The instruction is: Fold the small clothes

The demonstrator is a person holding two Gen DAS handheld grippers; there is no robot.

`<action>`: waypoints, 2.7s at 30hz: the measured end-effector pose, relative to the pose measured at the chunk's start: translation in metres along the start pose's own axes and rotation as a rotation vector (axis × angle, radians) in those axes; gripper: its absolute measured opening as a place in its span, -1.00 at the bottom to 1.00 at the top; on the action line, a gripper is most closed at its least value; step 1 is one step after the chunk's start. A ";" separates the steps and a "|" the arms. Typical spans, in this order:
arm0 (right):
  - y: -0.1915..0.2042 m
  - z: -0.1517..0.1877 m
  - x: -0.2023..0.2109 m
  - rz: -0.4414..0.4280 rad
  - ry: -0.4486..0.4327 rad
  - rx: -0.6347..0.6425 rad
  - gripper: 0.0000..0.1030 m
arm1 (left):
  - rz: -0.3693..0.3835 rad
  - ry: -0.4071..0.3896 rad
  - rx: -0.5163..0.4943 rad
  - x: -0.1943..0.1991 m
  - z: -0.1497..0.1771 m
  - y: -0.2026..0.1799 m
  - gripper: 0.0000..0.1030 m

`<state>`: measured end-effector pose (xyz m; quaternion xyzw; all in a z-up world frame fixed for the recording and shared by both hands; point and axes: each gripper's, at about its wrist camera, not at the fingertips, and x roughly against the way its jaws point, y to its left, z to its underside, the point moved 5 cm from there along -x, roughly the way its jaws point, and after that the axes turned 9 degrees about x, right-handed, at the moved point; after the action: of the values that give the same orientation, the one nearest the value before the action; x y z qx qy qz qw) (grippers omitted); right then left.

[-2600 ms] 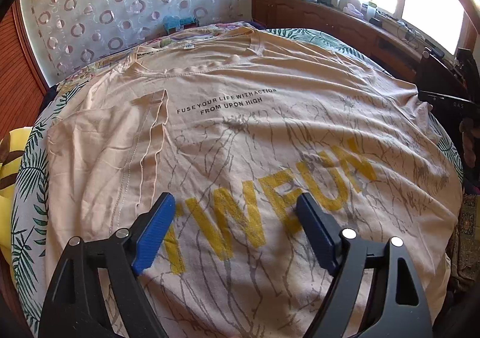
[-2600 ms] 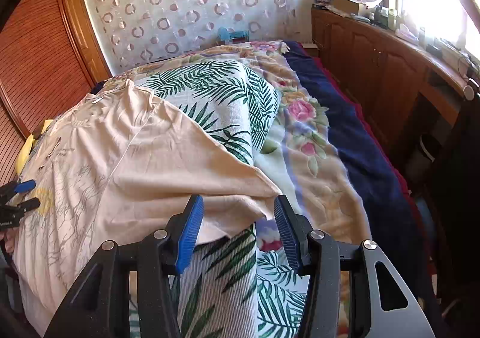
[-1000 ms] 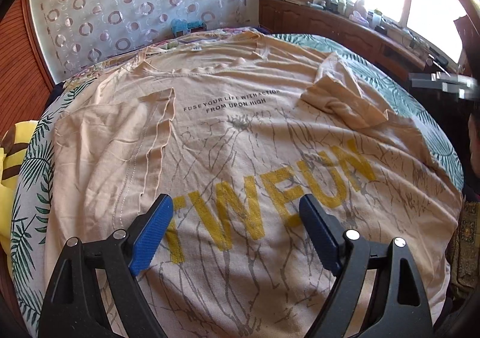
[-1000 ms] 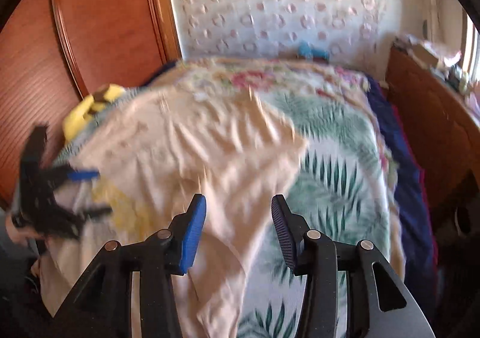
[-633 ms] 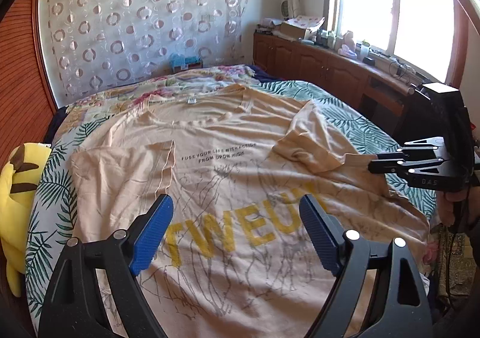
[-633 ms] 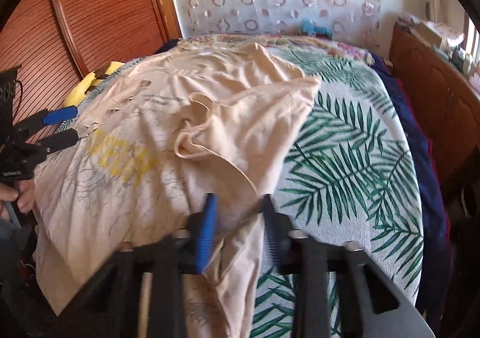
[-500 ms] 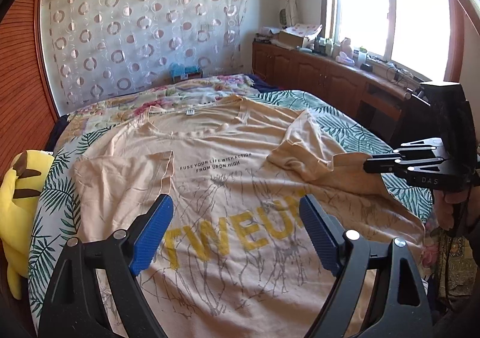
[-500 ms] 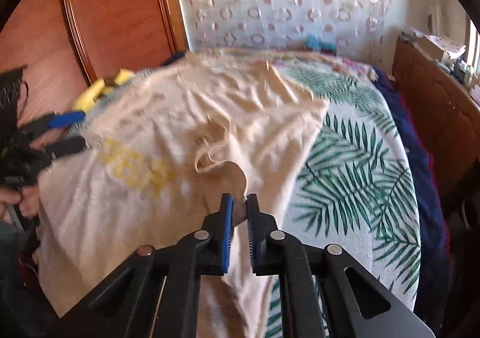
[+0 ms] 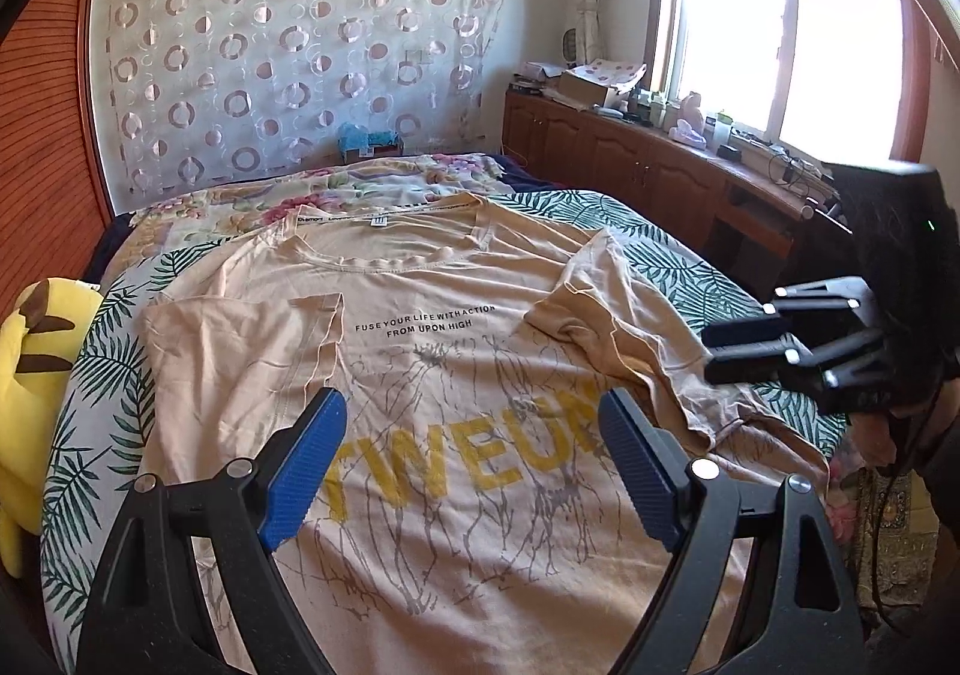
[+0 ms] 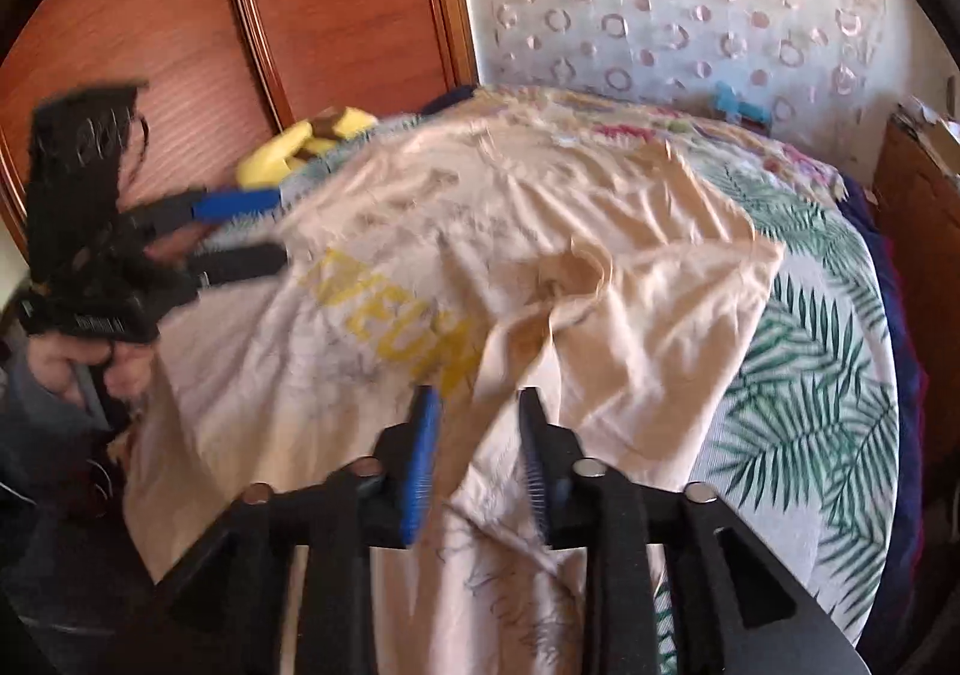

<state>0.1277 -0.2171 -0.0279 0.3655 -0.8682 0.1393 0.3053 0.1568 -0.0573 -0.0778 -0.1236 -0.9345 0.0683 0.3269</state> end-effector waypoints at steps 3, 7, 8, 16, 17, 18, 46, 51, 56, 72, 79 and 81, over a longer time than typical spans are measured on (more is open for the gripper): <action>-0.021 -0.007 -0.008 0.082 0.010 -0.040 -0.31 | 0.000 -0.008 -0.003 0.003 0.000 -0.002 0.69; -0.043 -0.015 -0.044 0.096 0.067 -0.126 -0.31 | 0.003 -0.017 -0.002 0.006 0.001 -0.001 0.69; -0.046 -0.017 -0.053 0.098 0.081 -0.136 -0.31 | 0.004 -0.019 0.001 0.007 0.001 0.000 0.69; -0.045 -0.047 -0.110 -0.004 0.101 -0.181 -0.31 | -0.012 -0.021 0.045 0.010 0.006 0.021 0.69; -0.037 -0.051 -0.111 -0.058 0.085 -0.175 -0.31 | -0.015 -0.022 0.051 0.010 0.006 0.023 0.69; -0.031 -0.057 -0.111 -0.100 0.066 -0.167 -0.31 | -0.017 -0.022 0.059 0.010 0.006 0.027 0.69; 0.002 -0.045 -0.124 -0.053 0.087 -0.011 -0.34 | -0.118 -0.009 0.121 0.002 -0.015 0.114 0.69; -0.029 -0.047 -0.105 0.073 0.059 -0.005 -0.34 | -0.135 0.028 0.117 -0.011 -0.032 0.149 0.69; -0.086 -0.043 -0.102 0.254 0.083 -0.047 -0.25 | -0.163 0.107 0.122 -0.039 -0.042 0.180 0.46; -0.170 -0.041 -0.149 0.340 0.115 -0.221 0.00 | -0.236 0.258 0.170 -0.112 -0.060 0.246 0.13; -0.173 -0.039 -0.146 0.345 0.124 -0.179 0.20 | -0.225 0.238 0.159 -0.117 -0.067 0.245 -0.21; -0.171 -0.041 -0.144 0.350 0.129 -0.169 0.22 | -0.225 0.249 0.148 -0.120 -0.069 0.245 -0.33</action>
<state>0.3466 -0.2376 -0.0840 0.1726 -0.9057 0.1398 0.3611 0.3361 0.1479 -0.1463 -0.0012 -0.8871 0.0840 0.4538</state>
